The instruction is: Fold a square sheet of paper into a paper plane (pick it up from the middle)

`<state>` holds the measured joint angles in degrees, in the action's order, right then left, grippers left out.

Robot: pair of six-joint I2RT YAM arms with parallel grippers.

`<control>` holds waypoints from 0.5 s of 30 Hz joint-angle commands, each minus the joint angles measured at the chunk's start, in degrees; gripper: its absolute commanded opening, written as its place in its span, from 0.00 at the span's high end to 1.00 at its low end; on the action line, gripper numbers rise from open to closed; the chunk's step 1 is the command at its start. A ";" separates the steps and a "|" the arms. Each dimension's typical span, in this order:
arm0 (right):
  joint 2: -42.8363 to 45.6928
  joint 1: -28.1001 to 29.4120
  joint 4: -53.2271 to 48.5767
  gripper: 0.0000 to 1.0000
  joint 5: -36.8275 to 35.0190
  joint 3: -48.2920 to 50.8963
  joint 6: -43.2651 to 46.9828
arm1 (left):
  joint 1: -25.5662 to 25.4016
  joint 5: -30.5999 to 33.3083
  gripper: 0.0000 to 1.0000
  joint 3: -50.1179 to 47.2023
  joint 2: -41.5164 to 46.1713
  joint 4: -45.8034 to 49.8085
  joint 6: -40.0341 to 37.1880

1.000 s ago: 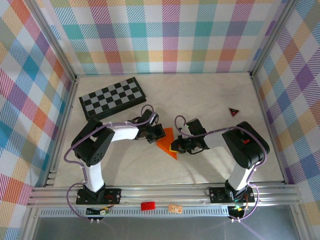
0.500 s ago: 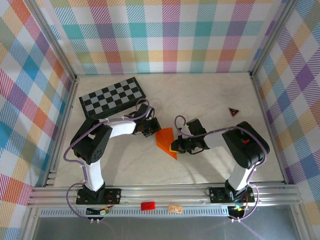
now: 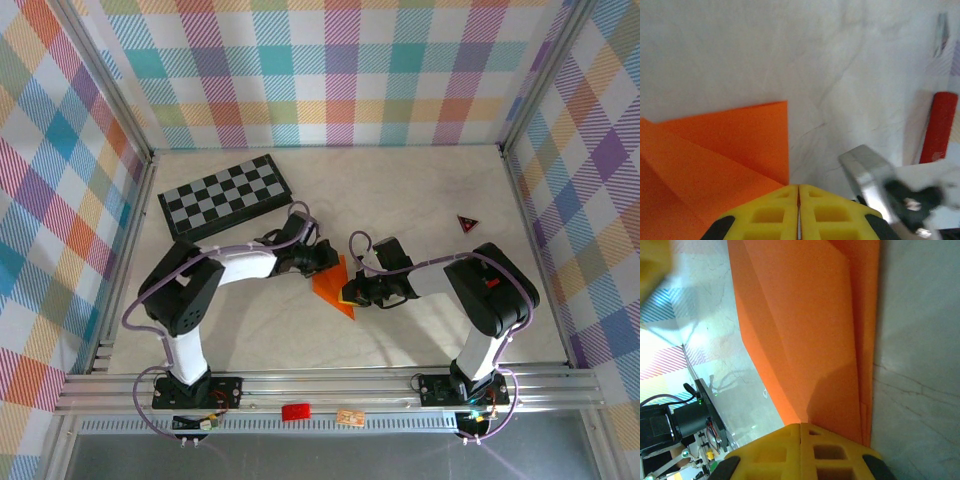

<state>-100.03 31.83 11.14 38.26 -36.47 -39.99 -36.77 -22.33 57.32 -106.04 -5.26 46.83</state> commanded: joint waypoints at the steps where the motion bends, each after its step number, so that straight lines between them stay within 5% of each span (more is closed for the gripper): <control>1: -3.34 -0.19 -10.51 1.00 -3.99 1.86 0.70 | 0.76 -1.77 0.90 -0.02 -3.61 -0.87 -1.37; 15: -2.52 -0.19 -8.79 1.00 -4.64 3.41 -0.42 | 10.57 -1.67 0.91 5.87 -7.80 5.93 -7.72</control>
<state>-100.03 31.83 11.14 38.22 -36.40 -39.86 -28.82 -28.86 61.17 -112.81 -3.66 42.24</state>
